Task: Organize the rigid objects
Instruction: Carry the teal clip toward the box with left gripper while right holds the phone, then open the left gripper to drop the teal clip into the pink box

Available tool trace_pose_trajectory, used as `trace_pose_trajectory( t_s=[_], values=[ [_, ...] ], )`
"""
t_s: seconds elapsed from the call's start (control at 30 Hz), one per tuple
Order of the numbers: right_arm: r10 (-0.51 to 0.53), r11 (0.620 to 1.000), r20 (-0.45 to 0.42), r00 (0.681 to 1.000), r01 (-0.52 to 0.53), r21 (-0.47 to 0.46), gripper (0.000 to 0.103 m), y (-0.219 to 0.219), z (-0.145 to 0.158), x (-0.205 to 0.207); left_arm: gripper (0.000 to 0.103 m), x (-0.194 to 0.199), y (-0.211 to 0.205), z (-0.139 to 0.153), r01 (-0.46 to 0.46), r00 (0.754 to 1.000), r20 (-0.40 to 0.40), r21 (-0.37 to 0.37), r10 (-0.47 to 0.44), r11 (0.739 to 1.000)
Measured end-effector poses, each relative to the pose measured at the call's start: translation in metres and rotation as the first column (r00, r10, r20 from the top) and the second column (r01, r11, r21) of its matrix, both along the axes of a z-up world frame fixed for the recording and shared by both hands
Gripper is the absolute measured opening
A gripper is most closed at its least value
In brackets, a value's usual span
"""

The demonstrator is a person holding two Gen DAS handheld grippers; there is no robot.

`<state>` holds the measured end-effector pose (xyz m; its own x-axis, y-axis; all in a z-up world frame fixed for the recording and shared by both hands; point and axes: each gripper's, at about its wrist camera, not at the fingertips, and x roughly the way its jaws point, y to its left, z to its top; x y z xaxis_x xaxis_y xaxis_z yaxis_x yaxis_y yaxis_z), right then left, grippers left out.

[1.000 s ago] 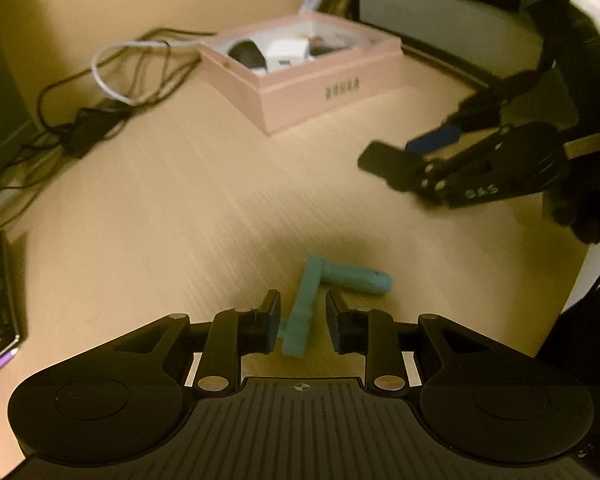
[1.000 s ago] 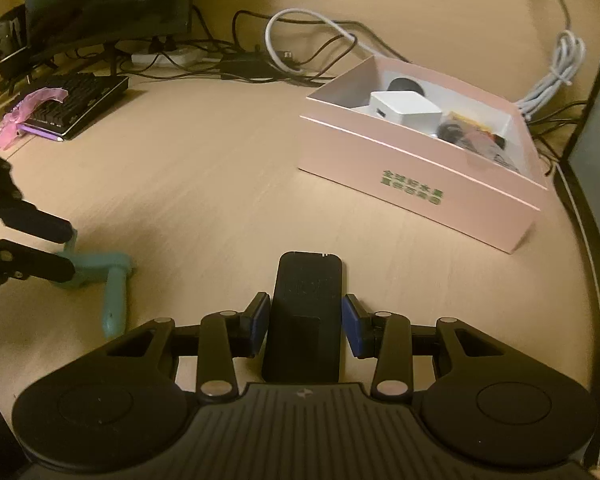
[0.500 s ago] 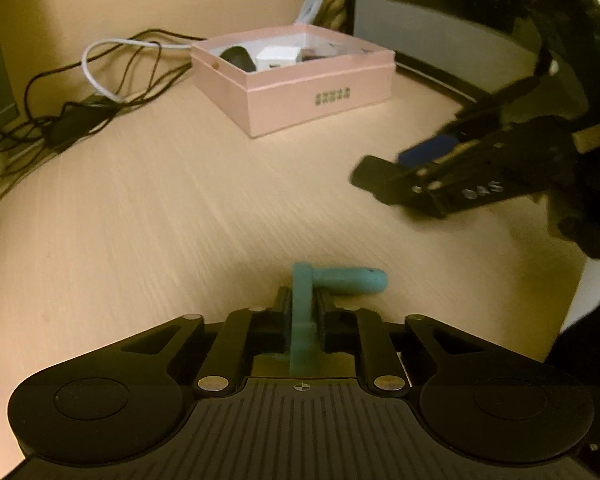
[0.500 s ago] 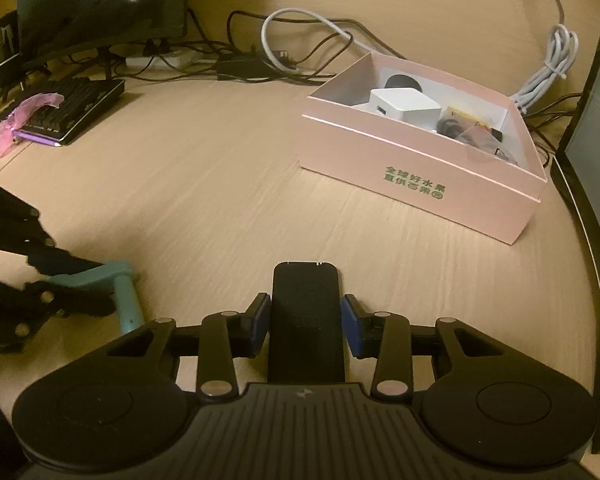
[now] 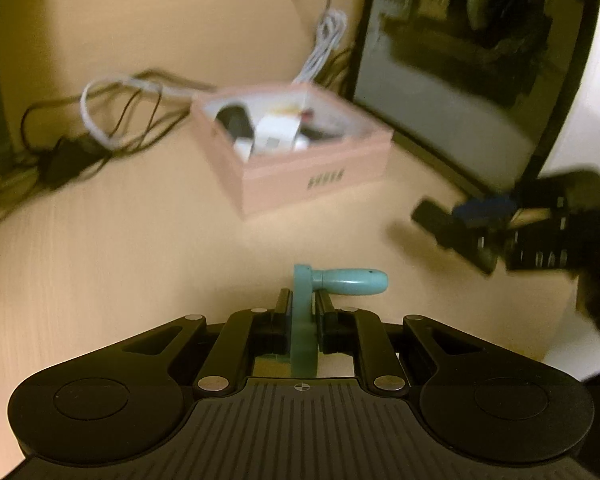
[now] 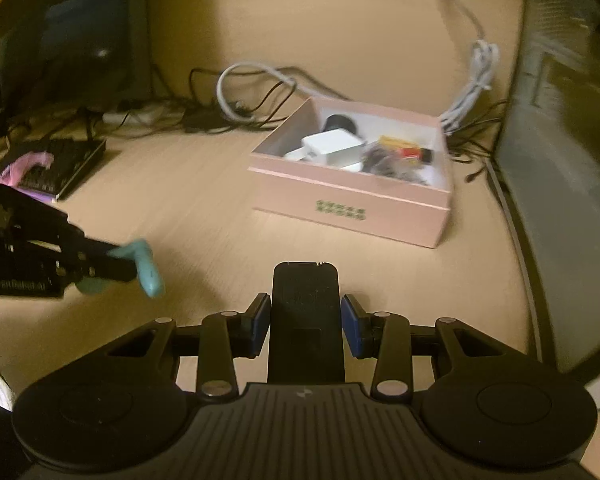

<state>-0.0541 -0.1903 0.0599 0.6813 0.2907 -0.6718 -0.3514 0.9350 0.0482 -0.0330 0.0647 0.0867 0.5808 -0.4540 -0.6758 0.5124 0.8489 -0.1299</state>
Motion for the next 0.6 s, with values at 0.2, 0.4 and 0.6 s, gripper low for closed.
trace_pose_trajectory(
  t_s=[0.2,0.4,0.6],
  values=[
    [-0.06,0.998,0.027,0.998,0.059,0.036,0.038,-0.016,0.014,-0.02,0.014,0.048,-0.023,0.049,-0.009,0.997,0.078,-0.058,0.013,0.998],
    [-0.114,0.993,0.062,0.992,0.112,0.038,0.038,-0.022,0.019,-0.029,0.014,0.14,-0.055,0.079,-0.098,0.987,0.12,-0.076,0.107,0.992],
    [-0.148,0.989,0.074,0.986,0.147,0.016,0.038,-0.022,0.018,-0.027,0.017,0.217,-0.094,0.07,-0.135,0.987,0.079,-0.076,0.141,0.988]
  ],
)
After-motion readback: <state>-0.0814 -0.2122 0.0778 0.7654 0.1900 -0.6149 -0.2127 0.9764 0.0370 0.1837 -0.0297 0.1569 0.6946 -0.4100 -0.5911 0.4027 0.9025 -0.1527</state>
